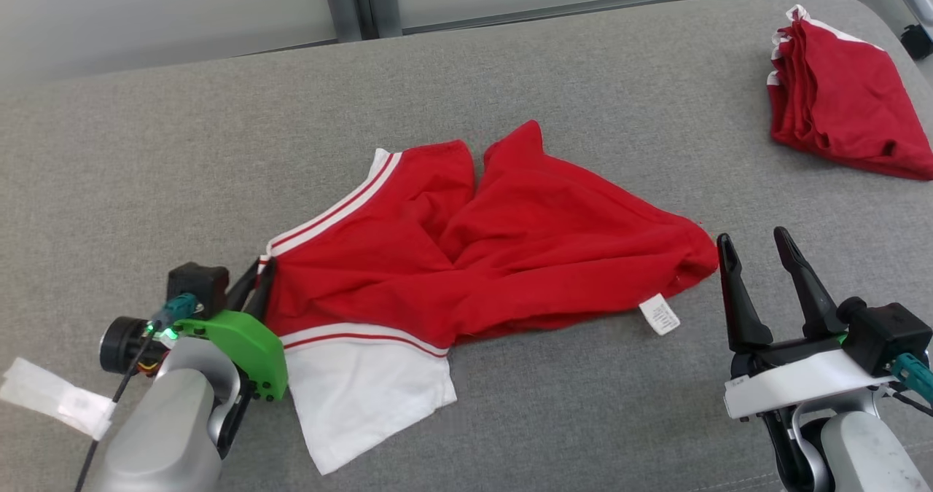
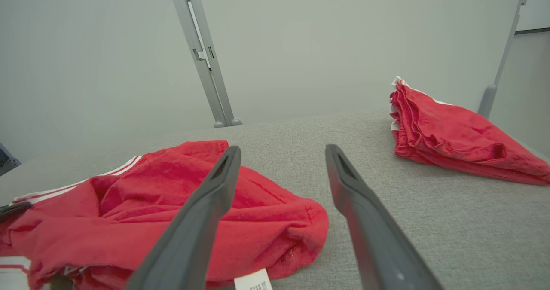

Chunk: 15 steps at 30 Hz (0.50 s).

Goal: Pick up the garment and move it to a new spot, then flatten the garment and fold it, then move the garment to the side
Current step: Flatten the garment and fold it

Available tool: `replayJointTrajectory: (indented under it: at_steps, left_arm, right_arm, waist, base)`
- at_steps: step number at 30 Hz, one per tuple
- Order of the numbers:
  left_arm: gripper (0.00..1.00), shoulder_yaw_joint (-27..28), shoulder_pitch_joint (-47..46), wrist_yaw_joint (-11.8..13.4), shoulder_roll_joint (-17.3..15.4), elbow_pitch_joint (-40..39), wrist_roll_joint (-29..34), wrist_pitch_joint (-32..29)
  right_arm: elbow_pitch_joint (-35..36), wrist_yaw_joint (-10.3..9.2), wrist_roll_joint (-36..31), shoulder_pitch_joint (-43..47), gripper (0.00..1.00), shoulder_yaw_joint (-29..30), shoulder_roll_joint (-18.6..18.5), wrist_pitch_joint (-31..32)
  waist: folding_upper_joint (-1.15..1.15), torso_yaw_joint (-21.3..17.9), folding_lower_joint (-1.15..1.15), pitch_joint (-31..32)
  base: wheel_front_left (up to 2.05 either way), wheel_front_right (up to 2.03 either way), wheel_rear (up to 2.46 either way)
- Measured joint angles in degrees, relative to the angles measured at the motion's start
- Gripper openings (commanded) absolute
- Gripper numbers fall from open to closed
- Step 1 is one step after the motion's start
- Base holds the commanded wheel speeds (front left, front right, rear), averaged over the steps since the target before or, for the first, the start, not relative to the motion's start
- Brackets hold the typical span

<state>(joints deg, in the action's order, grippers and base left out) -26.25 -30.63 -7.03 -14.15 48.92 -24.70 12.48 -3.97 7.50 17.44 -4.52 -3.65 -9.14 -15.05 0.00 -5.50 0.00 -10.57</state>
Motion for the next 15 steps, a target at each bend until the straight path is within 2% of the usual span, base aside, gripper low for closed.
replayJointTrajectory:
  at_steps: [6,12,13,14,15]
  left_arm:
    - [0.0,4.6,1.0,2.1,-4.2,-0.1,-1.7,2.2]
    - [0.0,6.5,3.5,3.3,-4.8,-2.2,-2.5,2.3]
    - [0.36,6.6,3.8,3.7,-4.8,-3.0,-2.4,2.4]
    - [0.86,6.8,4.2,4.1,-4.6,-4.0,-2.1,2.5]
    - [1.0,7.2,4.5,4.6,-4.3,-5.4,-1.4,2.5]
  right_arm:
    - [-0.8,0.0,0.0,0.2,1.0,0.7,0.1,0.0]
    - [-1.7,0.0,-0.4,0.5,1.0,1.3,0.3,0.0]
    - [-1.9,0.0,-0.4,0.6,1.0,1.3,0.3,0.0]
    - [-2.1,0.0,-0.4,0.6,1.0,1.4,0.4,0.0]
    - [-2.3,0.0,-0.5,0.7,1.0,1.4,0.4,0.0]
  waist:
    - [0.0,0.8,0.0,0.3]
    - [0.0,1.3,0.0,0.7]
    - [0.0,1.5,0.0,0.9]
    - [0.0,1.6,0.0,1.0]
    - [0.0,1.8,0.0,1.1]
  base:
    - [0.0,0.0,0.0]
    - [0.0,0.0,0.0]
    - [0.0,0.0,0.0]
    - [0.0,0.0,0.0]
    - [0.0,0.0,0.0]
